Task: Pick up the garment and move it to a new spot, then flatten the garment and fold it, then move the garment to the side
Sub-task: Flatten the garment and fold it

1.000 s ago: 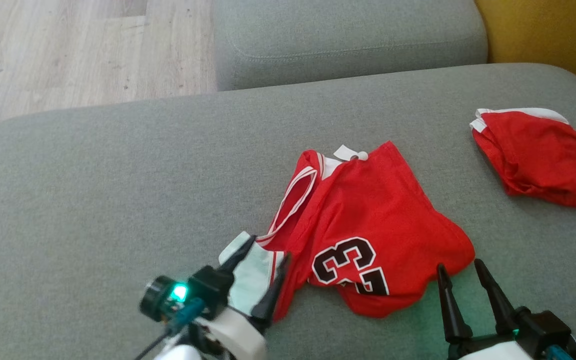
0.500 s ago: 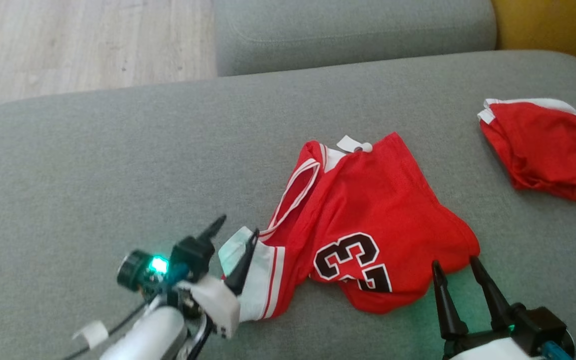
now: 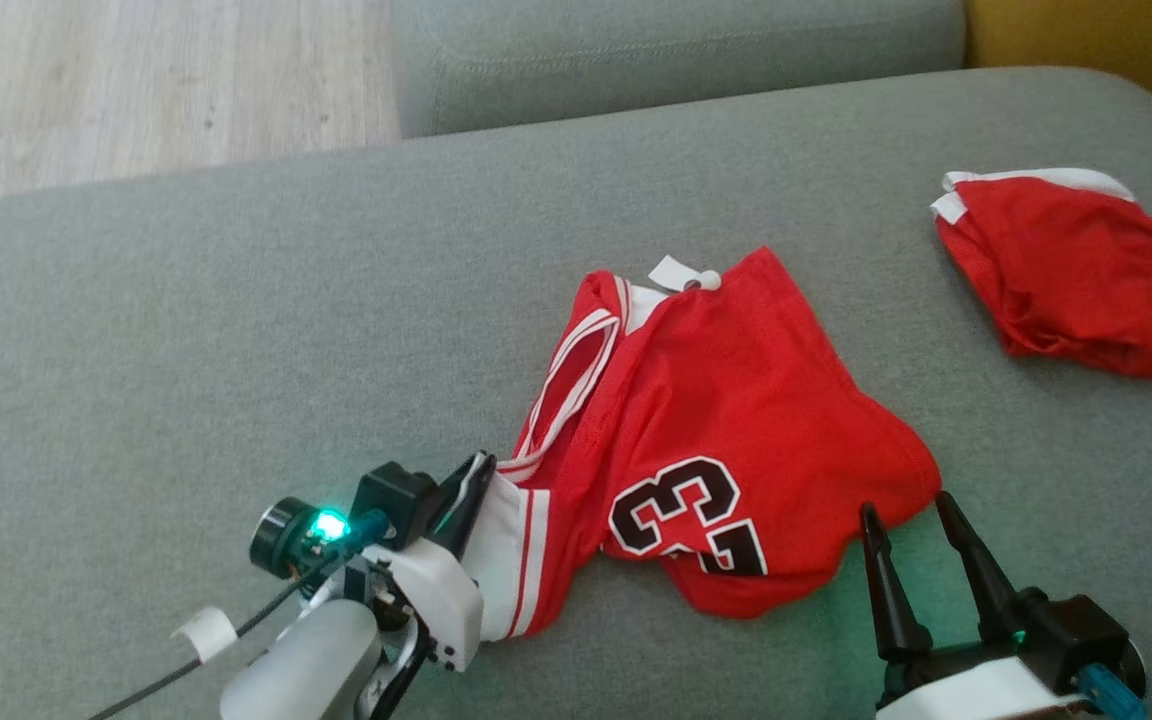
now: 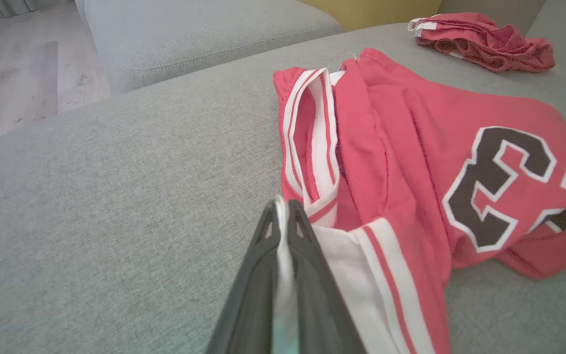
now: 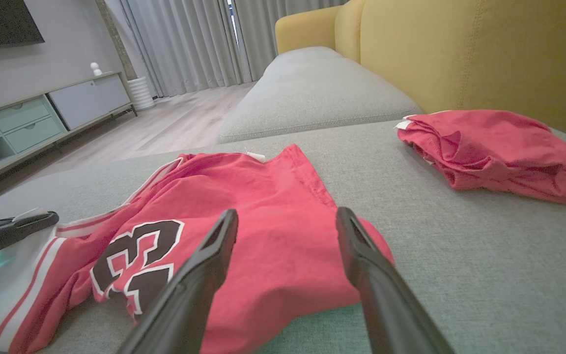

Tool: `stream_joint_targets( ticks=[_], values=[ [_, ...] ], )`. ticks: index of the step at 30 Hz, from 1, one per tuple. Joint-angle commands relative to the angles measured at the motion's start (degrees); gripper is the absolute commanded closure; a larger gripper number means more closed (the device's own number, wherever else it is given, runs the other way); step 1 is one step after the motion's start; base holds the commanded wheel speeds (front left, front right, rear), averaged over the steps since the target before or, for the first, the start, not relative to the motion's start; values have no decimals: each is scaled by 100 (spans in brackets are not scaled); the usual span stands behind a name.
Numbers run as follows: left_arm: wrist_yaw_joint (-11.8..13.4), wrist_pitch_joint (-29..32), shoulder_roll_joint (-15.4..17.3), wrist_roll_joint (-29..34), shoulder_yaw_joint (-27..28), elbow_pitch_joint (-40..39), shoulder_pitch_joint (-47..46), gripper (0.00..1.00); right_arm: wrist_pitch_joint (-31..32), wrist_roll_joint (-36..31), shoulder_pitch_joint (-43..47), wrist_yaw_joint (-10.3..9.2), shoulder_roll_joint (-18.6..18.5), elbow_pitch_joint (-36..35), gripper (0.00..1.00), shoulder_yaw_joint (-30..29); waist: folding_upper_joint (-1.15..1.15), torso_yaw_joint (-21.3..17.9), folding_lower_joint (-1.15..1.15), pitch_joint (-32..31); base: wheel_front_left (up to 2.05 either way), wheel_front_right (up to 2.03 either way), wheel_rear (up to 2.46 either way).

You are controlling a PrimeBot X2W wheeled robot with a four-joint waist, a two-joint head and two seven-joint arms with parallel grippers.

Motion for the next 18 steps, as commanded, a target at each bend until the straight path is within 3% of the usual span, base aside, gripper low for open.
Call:
stream_joint_targets(
  ticks=[1, 6, 12, 18],
  values=[
    [-18, -118, 62, -20, 143, -101, -283, 100, -63, -8, -163, -4, -33, -132, 0, 124, 0, -32, -1, -84, 0, 0, 0],
    [24, -207, 70, 81, 53, -337, -281, 100, -63, 23, -93, -4, -33, -114, 0, 142, 0, -96, -1, -272, 0, 0, 0],
    [276, -376, 141, 497, -12, -974, -682, 100, -63, 47, -106, -4, -33, -120, 0, 237, 0, -314, -1, -404, 0, 0, 0],
    [491, -646, -165, 856, -132, -1297, -1079, 100, -63, 60, -100, -4, -33, -94, 0, 301, 0, -586, -1, -443, 0, 0, 0]
  ],
)
